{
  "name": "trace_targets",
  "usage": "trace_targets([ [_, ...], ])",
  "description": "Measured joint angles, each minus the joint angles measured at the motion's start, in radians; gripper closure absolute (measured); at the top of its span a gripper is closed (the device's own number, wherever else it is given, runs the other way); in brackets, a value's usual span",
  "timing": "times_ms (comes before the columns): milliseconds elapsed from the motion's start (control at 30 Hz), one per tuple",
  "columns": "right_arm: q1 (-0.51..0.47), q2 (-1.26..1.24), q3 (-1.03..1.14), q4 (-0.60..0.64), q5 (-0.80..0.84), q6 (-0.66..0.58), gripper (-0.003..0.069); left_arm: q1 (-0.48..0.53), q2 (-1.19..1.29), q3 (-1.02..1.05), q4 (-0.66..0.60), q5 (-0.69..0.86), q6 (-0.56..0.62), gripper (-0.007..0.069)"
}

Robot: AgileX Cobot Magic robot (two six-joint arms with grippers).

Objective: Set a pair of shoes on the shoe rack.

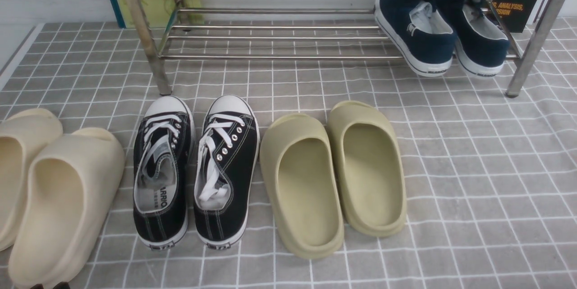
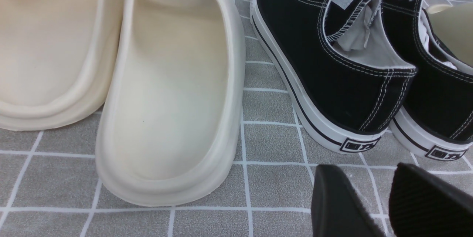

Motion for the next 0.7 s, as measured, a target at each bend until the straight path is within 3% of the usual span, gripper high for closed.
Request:
trace_targets([
  [233, -0.134, -0.142, 0.0, 0.028, 0.045, -0.025, 0.0645, 0.0, 0.0, 0.0, 0.0, 0.0, 0.0, 0.0386],
  [433, -0.153, -0.142, -0.005, 0.128, 0.11, -0.14, 0.0648, 0.0, 0.0, 0.0, 0.0, 0.001, 0.0, 0.0386],
  [700, -0.153, -0.142, -0.01, 0.168, 0.137, -0.175, 0.0648, 0.0, 0.0, 0.0, 0.0, 0.001, 0.0, 0.0386],
])
